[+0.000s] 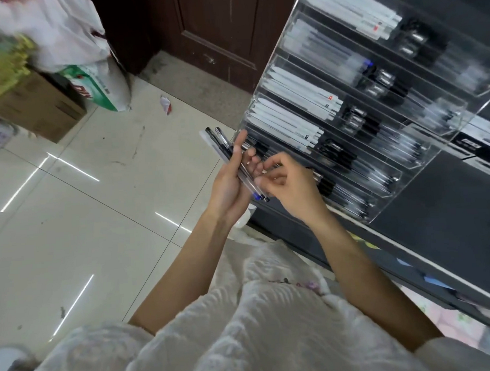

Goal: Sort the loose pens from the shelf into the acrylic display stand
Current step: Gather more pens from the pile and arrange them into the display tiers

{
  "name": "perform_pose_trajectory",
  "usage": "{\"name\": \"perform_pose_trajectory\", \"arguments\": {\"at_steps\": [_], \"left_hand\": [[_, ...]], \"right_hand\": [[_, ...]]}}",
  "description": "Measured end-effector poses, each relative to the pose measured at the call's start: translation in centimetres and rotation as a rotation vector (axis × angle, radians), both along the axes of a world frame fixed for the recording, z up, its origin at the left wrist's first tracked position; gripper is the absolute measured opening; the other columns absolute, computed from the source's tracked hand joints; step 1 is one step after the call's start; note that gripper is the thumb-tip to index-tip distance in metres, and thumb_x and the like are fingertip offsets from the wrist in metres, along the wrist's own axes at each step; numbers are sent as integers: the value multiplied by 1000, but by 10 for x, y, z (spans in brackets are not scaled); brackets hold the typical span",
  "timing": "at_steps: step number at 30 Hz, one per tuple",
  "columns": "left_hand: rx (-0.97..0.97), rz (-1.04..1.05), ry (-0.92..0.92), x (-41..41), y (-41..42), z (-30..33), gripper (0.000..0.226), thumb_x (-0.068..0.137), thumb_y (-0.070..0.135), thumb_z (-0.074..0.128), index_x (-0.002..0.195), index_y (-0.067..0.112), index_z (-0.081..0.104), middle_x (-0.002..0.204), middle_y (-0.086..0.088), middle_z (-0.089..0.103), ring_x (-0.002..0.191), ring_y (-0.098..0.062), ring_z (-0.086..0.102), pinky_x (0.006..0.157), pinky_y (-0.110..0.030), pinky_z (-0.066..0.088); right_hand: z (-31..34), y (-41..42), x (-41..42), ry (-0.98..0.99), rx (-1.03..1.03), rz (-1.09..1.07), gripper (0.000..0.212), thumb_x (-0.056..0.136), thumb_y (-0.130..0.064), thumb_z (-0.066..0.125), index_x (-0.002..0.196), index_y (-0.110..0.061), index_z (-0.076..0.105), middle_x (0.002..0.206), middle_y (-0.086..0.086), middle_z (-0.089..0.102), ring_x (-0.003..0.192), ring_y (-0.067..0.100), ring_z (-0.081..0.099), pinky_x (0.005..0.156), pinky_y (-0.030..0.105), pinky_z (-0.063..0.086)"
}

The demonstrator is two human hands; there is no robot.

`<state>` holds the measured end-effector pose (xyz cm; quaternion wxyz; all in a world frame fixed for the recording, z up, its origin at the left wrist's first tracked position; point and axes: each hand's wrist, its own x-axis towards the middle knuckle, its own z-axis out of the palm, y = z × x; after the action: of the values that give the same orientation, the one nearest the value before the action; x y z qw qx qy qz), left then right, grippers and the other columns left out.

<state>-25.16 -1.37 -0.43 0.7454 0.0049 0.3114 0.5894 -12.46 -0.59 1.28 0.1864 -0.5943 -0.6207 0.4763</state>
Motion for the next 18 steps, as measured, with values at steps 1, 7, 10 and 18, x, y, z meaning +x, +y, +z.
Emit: {"name": "perform_pose_trajectory", "arguments": {"at_steps": [1, 7, 10, 18], "left_hand": [[-3, -1, 9, 0, 0, 0, 38, 103, 23, 33, 138, 14, 42, 84, 3, 65, 73, -8, 61, 77, -24, 54], [-55, 4, 99, 4, -2, 1, 40, 103, 22, 33, 141, 11, 39, 108, 1, 71, 89, -9, 67, 88, -26, 52], [-59, 13, 130, 8, -2, 2, 37, 102, 23, 33, 136, 12, 44, 113, 0, 69, 96, -10, 66, 86, -25, 55], [-253, 78, 658, -1, -8, -8, 29, 103, 26, 36, 107, 11, 61, 76, 5, 58, 62, -5, 52, 52, -12, 44]], "right_hand": [[0, 1, 2, 44, -37, -5, 26, 81, -18, 72, 101, -17, 55, 83, -4, 69, 64, -2, 63, 66, 15, 51], [4, 0, 7, 53, -62, 71, 30, 82, -12, 71, 106, -19, 54, 82, -7, 67, 67, 2, 64, 70, 15, 52], [4, 0, 9, 62, -67, 73, 31, 82, -12, 71, 106, -18, 54, 82, -4, 69, 68, 3, 65, 71, 17, 52], [-9, 11, 38, -356, 358, 9, 18, 85, -8, 65, 102, -14, 68, 79, -5, 67, 67, 10, 62, 63, 29, 57]]}}
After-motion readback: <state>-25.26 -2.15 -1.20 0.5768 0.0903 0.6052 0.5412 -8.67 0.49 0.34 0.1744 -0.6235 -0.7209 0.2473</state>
